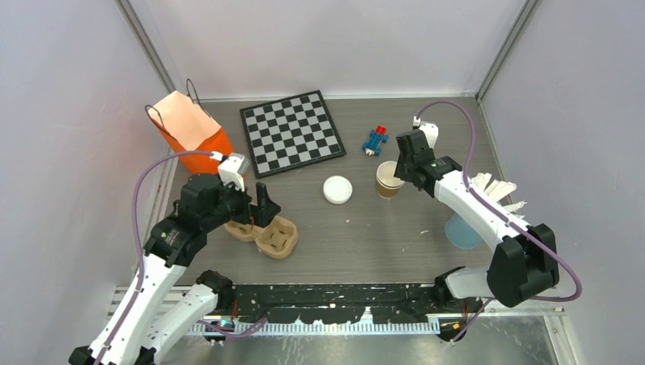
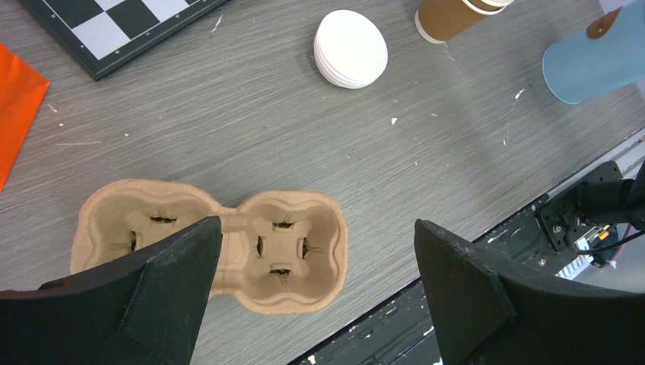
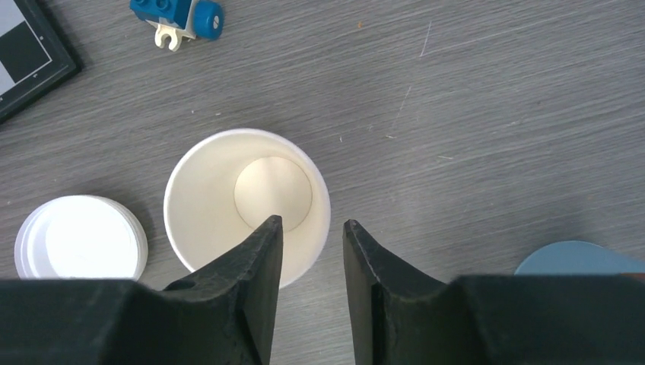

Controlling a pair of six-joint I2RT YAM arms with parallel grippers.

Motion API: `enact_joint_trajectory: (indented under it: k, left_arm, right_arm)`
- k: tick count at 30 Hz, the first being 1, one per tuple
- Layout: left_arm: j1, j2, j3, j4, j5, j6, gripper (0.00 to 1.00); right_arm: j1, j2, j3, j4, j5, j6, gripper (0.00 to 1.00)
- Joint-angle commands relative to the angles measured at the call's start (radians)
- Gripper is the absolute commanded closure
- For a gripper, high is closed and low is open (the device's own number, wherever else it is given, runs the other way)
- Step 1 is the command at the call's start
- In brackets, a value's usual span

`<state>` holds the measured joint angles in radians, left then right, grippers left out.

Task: Pack the takeout coffee

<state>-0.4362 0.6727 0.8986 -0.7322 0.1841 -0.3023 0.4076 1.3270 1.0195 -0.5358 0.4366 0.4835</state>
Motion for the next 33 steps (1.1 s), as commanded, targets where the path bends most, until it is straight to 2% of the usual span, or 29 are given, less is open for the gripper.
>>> enact_joint_trajectory:
  k: [1, 13, 21, 27, 33]
  left_arm:
    - [0.005, -0.013, -0.001, 0.023, 0.002, 0.017, 0.0]
    - [0.005, -0.009, -0.002, 0.024, -0.005, 0.019, 0.0]
    - [0.005, 0.003, -0.003, 0.025, -0.008, 0.022, 0.0]
    - [0.005, 0.04, -0.001, 0.028, -0.014, -0.002, 0.03]
    - [0.005, 0.151, 0.047, 0.092, 0.087, -0.136, 0.17]
  right_arm:
    - [-0.05, 0.033, 0.06, 0.067, -0.077, -0.025, 0.62]
    - [-0.112, 0.129, 0.055, 0.1, -0.108, -0.035, 0.72]
    - [-0.112, 0.089, 0.075, 0.071, -0.158, -0.038, 0.99]
    - [-0.11, 0.006, 0.069, 0.042, -0.274, -0.002, 1.0]
    - [-0.11, -0.153, -0.012, 0.063, -0.378, 0.049, 1.0]
